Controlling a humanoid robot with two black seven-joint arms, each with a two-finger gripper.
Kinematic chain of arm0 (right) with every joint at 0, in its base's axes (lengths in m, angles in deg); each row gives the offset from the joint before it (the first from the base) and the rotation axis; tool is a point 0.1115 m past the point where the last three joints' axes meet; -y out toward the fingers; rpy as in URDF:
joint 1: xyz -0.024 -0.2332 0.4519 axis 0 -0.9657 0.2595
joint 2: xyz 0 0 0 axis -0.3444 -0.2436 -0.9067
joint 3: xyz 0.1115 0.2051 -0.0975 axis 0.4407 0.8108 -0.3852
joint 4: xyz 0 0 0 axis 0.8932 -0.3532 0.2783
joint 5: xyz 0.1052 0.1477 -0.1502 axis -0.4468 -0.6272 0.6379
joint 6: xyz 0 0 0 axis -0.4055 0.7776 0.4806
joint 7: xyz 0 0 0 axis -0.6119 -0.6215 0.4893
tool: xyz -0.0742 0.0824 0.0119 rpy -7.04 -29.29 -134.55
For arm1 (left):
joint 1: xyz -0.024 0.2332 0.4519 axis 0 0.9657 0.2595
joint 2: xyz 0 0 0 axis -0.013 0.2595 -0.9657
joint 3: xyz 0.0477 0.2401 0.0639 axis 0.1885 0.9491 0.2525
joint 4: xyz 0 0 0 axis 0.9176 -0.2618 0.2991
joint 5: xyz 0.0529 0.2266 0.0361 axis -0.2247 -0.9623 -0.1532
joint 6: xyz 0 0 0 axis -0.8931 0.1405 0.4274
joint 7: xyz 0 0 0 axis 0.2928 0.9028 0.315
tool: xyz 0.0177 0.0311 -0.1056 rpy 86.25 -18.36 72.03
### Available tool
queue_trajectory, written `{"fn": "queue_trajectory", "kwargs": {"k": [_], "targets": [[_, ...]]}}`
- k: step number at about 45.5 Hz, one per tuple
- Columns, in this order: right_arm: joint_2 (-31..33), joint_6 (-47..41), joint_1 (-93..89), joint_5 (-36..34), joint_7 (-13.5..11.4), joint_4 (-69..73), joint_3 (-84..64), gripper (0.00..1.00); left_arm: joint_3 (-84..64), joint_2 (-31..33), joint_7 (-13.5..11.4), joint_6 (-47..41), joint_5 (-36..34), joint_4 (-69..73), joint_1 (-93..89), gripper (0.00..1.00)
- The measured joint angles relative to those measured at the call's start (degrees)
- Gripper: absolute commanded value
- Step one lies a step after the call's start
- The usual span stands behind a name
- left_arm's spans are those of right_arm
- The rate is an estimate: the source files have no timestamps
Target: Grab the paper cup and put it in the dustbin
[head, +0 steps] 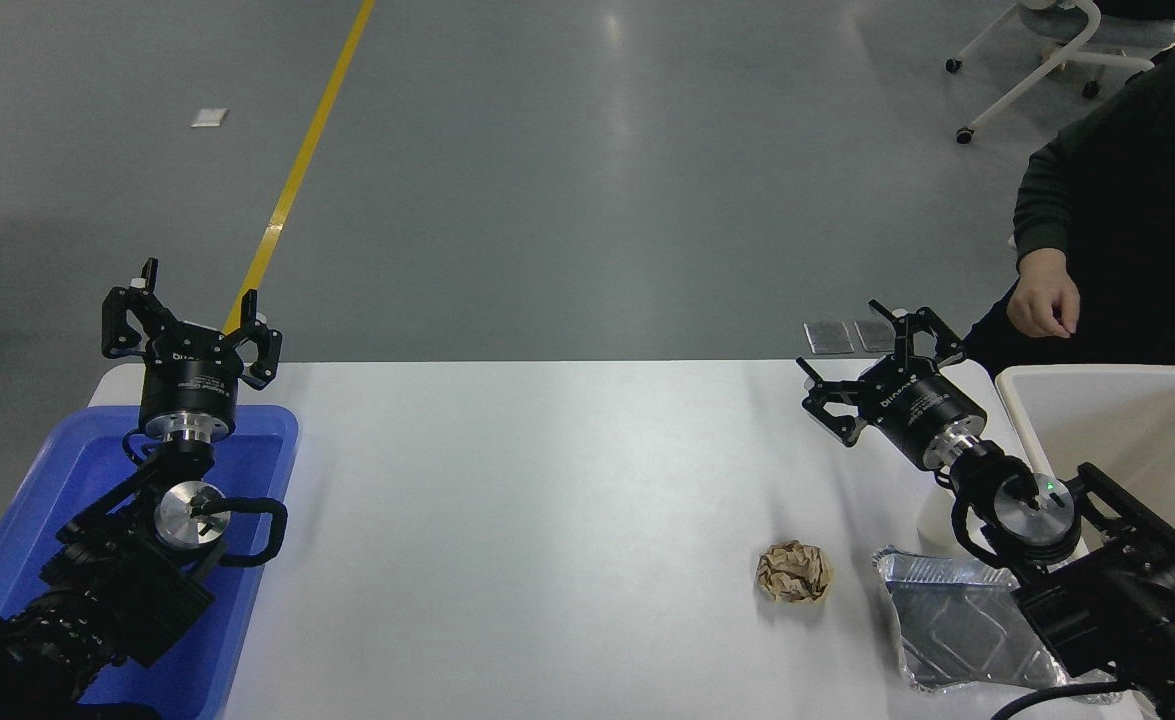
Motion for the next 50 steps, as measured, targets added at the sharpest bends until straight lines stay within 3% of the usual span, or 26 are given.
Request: {"fn": "queue_trajectory", "kwargs": {"k": [31,50], "targets": [[1.2,0.3,3.1,2.9,0.0,0.7,-2.6,1.0,-0.3,0.0,0.0,-0.1,0.1,0.0,0.0,0.99],[11.9,0.4,14.6,11.1,-0.3,1.9,-11.4,1.0,-0.3,0.0,0.0,-0.1,0.1,0.0,0.0,0.99]]}}
